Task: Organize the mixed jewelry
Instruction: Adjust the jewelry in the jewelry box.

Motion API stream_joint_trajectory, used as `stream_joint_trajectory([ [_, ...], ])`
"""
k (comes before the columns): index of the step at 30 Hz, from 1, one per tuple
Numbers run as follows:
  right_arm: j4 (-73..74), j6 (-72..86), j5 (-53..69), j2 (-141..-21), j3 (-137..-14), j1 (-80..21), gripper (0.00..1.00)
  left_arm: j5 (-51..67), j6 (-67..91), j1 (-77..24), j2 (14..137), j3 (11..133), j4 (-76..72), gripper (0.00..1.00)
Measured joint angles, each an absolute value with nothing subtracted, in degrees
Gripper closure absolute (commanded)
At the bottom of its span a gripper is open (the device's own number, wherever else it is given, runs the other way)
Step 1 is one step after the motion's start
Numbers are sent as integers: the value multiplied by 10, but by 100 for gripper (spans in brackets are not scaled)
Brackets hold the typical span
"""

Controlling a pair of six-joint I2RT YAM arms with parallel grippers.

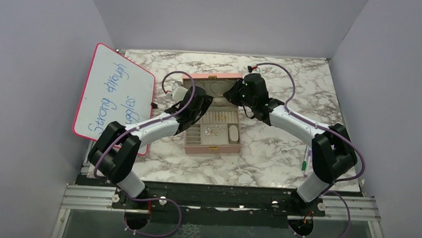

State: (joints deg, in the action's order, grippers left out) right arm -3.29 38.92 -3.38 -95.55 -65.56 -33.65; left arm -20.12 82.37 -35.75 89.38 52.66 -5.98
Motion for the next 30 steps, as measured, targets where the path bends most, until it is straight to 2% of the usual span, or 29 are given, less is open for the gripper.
stream_joint_trajectory([
  [5,-33,389,-34,-956,-656,-336,87,-203,827,-357,904,529,-50,77],
  [10,-31,383,-33,-959,-664,-336,87,-203,827,-357,911,539,-37,100],
  [30,-29,364,-22,-1001,-683,-336,84,-178,792,-354,912,549,-16,100],
])
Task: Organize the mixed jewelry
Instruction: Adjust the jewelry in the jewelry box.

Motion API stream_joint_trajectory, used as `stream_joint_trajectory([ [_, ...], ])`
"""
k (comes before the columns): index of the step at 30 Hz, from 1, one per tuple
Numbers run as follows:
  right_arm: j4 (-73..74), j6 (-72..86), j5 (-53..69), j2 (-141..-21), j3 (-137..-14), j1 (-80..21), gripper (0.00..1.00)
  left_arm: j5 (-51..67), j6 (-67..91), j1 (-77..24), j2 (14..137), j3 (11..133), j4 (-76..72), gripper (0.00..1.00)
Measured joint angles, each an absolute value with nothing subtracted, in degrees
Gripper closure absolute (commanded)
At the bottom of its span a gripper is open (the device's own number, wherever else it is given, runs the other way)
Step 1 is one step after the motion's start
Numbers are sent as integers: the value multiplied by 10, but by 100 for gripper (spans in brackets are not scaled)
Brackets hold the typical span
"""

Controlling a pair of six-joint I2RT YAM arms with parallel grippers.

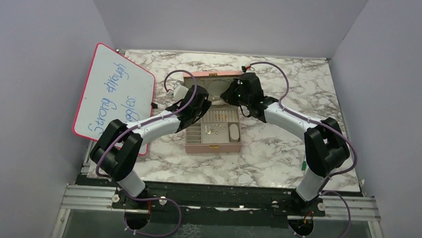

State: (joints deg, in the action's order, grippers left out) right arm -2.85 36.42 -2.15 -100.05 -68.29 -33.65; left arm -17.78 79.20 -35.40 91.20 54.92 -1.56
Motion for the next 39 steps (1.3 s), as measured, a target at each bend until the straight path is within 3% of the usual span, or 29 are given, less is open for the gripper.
stream_joint_trajectory([
  [21,14,366,-13,-1021,-721,-338,61,-170,784,-352,910,546,-20,100],
  [27,28,371,2,-1013,-721,-338,62,-160,783,-349,905,545,-19,100],
  [34,36,379,16,-994,-721,-338,76,-155,783,-348,899,545,-21,100],
  [39,36,379,19,-989,-721,-337,79,-146,783,-348,890,545,-32,100],
])
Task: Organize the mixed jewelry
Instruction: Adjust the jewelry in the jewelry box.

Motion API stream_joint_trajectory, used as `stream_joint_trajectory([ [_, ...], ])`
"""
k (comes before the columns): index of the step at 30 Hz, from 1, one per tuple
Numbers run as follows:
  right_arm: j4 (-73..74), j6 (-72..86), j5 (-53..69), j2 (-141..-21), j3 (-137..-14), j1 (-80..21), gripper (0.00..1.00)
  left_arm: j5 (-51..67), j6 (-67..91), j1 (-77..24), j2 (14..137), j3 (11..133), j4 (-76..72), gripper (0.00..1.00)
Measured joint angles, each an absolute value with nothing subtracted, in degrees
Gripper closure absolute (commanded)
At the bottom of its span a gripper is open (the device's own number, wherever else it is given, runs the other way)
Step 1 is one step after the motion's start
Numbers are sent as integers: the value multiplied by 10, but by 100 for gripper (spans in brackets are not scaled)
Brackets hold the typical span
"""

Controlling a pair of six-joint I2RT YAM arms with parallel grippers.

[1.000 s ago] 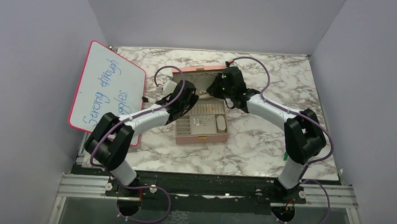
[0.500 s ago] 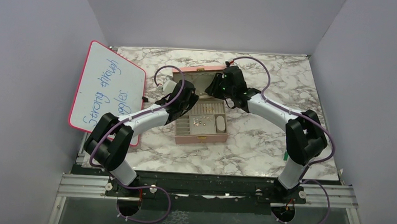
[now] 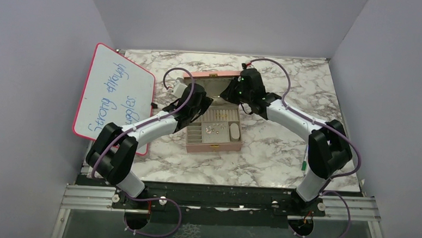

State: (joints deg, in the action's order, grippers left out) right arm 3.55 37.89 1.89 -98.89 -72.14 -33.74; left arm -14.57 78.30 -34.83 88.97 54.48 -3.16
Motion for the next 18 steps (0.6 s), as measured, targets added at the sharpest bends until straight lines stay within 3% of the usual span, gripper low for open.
stream_joint_trajectory([
  [18,33,369,-9,-1040,-754,-338,82,-138,779,-348,882,545,-50,100],
])
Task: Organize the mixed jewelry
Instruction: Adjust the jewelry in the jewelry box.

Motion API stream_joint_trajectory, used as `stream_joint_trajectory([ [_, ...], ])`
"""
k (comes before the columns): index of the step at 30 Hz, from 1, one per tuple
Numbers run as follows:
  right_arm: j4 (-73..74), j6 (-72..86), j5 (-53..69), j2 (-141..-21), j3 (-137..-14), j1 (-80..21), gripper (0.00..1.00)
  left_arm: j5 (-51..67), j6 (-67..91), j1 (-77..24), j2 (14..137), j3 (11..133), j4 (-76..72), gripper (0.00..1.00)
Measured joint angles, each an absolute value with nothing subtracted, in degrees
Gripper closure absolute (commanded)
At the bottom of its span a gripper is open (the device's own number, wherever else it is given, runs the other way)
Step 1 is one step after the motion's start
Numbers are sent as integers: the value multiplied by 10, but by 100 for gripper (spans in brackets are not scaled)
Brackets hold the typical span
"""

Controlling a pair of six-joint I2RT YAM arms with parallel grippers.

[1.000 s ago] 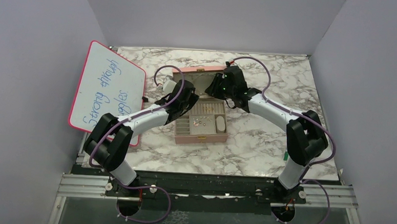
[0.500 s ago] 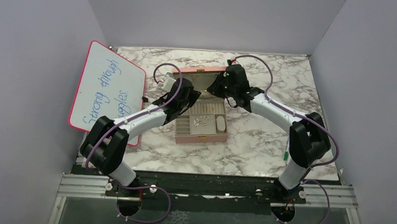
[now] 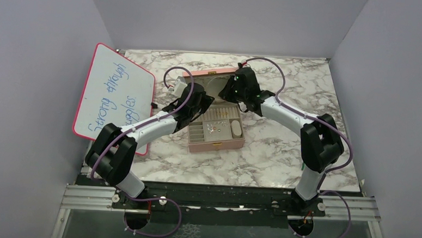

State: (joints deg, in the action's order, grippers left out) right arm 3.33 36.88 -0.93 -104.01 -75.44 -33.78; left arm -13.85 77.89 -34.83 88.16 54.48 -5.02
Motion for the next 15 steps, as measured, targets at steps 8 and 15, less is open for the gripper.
stream_joint_trajectory([
  [8,87,370,-47,-1056,-799,-338,82,-136,771,-348,882,545,-51,100],
  [15,125,370,-58,-1061,-823,-338,82,-137,760,-347,882,545,-50,98],
])
